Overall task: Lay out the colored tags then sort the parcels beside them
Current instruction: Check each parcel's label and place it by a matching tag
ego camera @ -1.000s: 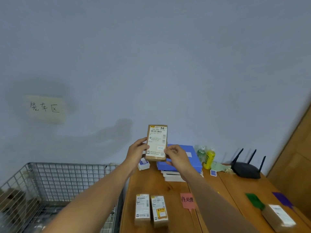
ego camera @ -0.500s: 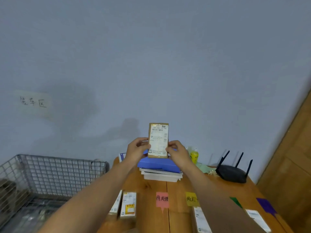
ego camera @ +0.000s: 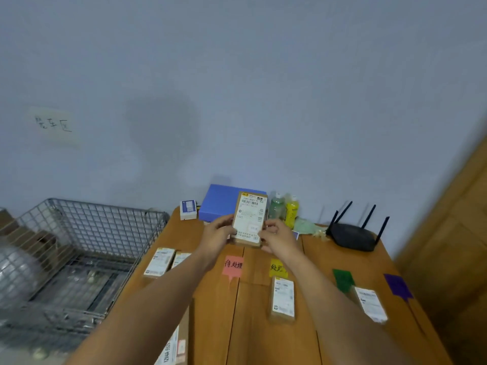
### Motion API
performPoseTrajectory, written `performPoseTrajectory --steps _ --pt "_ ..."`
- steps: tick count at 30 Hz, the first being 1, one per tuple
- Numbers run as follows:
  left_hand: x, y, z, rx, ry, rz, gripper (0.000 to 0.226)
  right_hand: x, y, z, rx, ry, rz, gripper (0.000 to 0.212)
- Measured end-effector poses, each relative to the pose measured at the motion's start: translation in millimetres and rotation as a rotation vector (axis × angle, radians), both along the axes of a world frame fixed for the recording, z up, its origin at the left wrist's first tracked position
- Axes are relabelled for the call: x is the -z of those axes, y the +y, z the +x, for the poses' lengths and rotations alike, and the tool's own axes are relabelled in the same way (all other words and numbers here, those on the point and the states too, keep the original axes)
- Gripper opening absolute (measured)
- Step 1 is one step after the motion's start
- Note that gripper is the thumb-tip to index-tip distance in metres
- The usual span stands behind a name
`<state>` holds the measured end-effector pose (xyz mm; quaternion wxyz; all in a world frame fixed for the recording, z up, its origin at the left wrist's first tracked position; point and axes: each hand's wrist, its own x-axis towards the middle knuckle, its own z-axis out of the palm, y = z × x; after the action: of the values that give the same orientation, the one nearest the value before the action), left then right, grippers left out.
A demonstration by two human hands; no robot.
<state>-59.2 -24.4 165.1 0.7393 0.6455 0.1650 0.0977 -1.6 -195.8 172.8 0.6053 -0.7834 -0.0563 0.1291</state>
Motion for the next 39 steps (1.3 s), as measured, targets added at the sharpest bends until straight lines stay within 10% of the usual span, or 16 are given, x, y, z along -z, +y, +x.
performPoseTrajectory --steps 23,39 --pt "276.2 33.1 -19.4 -0.092 0.461 0.146 0.037 272.4 57.2 -28.1 -0.014 0.258 -0.294 0.037" --pt "278.7 30.1 -21.9 0.022 0.475 0.26 0.047 288.1 62.1 -26.1 -0.038 0.321 -0.297 0.039"
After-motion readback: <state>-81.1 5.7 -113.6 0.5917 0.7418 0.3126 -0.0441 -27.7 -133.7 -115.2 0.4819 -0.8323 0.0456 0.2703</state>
